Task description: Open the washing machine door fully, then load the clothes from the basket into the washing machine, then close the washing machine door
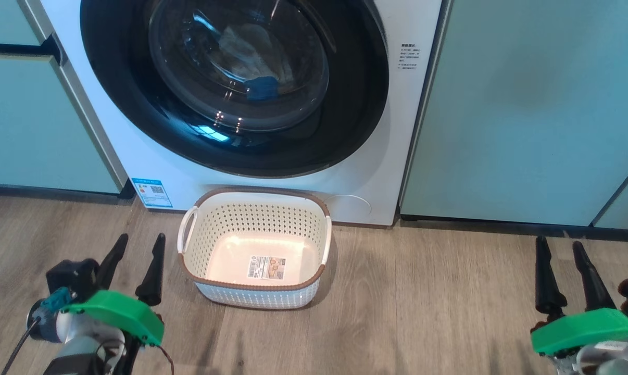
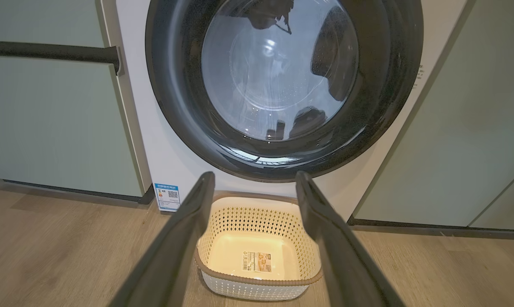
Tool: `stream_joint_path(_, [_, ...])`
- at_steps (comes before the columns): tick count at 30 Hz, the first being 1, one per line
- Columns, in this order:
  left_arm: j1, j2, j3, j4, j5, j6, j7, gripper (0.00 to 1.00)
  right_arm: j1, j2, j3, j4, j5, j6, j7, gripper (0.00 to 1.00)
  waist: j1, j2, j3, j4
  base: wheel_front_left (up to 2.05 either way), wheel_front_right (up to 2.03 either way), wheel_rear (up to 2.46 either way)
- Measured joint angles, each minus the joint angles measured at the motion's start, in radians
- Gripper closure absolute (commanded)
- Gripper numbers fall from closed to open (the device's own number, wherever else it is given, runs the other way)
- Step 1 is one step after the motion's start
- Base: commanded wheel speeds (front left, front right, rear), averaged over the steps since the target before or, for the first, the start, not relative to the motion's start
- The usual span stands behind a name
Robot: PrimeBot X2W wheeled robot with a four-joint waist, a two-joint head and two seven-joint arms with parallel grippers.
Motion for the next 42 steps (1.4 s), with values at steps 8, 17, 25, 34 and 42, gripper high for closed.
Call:
stream_joint_path(8, [-0.003, 0.001, -0.002, 0.013, 0.0, 0.0, 0.0, 0.0, 0.032, 0.003, -0.011, 0.003, 0.0, 0.0, 0.0, 0.0, 0.0, 0.0, 0.0, 0.006, 0.0, 0.0, 0.0])
stream_joint_path(17, [-0.014, 0.001, -0.003, 0.021, 0.0, 0.0, 0.0, 0.0, 0.036, 0.004, -0.008, 0.003, 0.0, 0.0, 0.0, 0.0, 0.0, 0.0, -0.002, 0.003, 0.0, 0.0, 0.0])
stream_joint_path(25, [-0.022, 0.001, -0.016, 0.028, 0.0, 0.0, 0.0, 0.0, 0.037, 0.004, -0.007, 0.003, 0.0, 0.0, 0.0, 0.0, 0.0, 0.0, -0.005, 0.003, 0.0, 0.0, 0.0])
stream_joint_path(34, [-0.022, 0.001, -0.024, 0.041, 0.0, 0.0, 0.0, 0.0, 0.037, 0.004, -0.009, 0.003, 0.0, 0.0, 0.0, 0.0, 0.0, 0.0, -0.007, 0.008, 0.0, 0.0, 0.0])
stream_joint_path(42, [-0.022, 0.002, -0.024, 0.045, -0.01, 0.0, 0.0, 0.0, 0.038, 0.004, -0.008, 0.004, 0.0, 0.0, 0.0, 0.0, 0.0, 0.0, -0.006, 0.005, 0.0, 0.0, 0.0])
